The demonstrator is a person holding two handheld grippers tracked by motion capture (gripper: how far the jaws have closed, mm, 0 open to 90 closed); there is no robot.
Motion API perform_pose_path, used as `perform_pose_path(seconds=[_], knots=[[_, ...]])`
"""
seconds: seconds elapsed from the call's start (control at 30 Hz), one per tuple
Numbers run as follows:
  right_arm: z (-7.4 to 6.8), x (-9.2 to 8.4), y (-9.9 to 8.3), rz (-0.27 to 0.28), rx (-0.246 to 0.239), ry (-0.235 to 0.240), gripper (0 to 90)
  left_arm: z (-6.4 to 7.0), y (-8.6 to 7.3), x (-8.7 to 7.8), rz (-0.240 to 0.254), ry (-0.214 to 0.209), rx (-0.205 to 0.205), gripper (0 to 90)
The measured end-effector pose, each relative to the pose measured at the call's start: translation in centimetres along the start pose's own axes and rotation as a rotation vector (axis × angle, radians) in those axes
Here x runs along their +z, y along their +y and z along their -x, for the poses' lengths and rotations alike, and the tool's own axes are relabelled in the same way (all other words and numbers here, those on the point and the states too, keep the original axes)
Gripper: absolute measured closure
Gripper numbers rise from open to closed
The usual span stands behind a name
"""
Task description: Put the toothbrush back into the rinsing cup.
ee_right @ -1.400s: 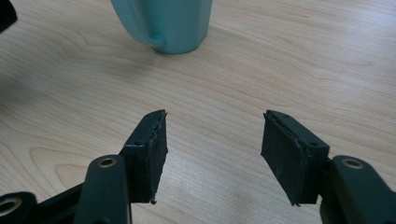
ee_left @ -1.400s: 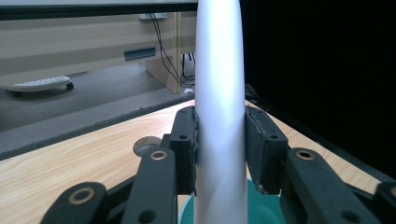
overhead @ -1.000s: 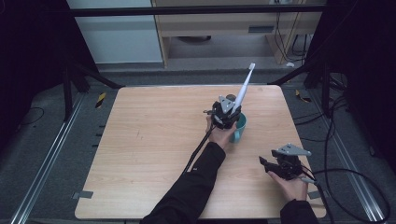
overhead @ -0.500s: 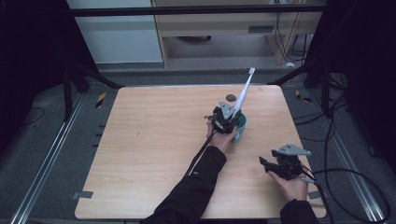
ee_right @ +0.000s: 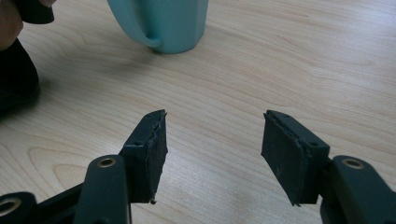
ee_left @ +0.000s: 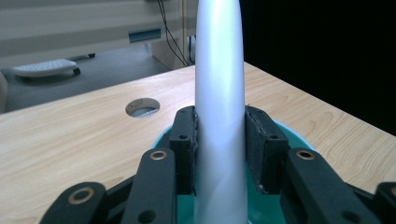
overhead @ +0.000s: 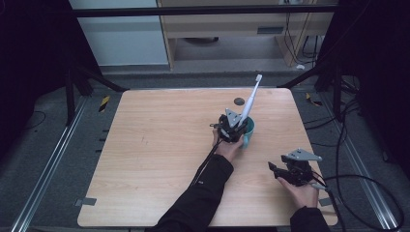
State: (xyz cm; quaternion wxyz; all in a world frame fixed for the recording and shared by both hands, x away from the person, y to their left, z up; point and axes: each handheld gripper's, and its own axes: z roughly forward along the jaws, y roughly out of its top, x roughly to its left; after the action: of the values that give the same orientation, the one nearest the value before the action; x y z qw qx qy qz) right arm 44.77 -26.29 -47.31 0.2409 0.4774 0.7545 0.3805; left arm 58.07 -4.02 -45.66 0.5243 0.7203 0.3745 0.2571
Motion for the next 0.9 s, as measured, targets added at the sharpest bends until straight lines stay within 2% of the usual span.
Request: perform_pose_path(seconds=[0.27, 0.4, 0.67, 0.7, 0.9], knots=[[-0.02, 0.05, 0.00, 0.000, 0.000, 0.001, 39.9, -0.05, -0.48, 0.10, -0.012, -0.011, -0.012, 65.7], [-0.02, 0.01, 0.01, 0.002, 0.000, 0.000, 40.0, 0.05, -0.64, 0.11, -0.021, -0.008, 0.005, 65.6], [-0.02, 0.01, 0.02, 0.002, 0.000, 0.001, 39.9, -0.09, -0.52, -0.01, -0.028, -0.032, -0.013, 65.2], [0.00, -0.01, 0.01, 0.003, -0.003, -0.001, 39.8, -0.19, -0.44, -0.06, -0.029, -0.048, -0.024, 62.9], [-0.03, 0.01, 0.02, 0.002, -0.002, 0.001, 39.8, -0.72, 0.20, -0.82, -0.046, -0.059, -0.038, 56.8]])
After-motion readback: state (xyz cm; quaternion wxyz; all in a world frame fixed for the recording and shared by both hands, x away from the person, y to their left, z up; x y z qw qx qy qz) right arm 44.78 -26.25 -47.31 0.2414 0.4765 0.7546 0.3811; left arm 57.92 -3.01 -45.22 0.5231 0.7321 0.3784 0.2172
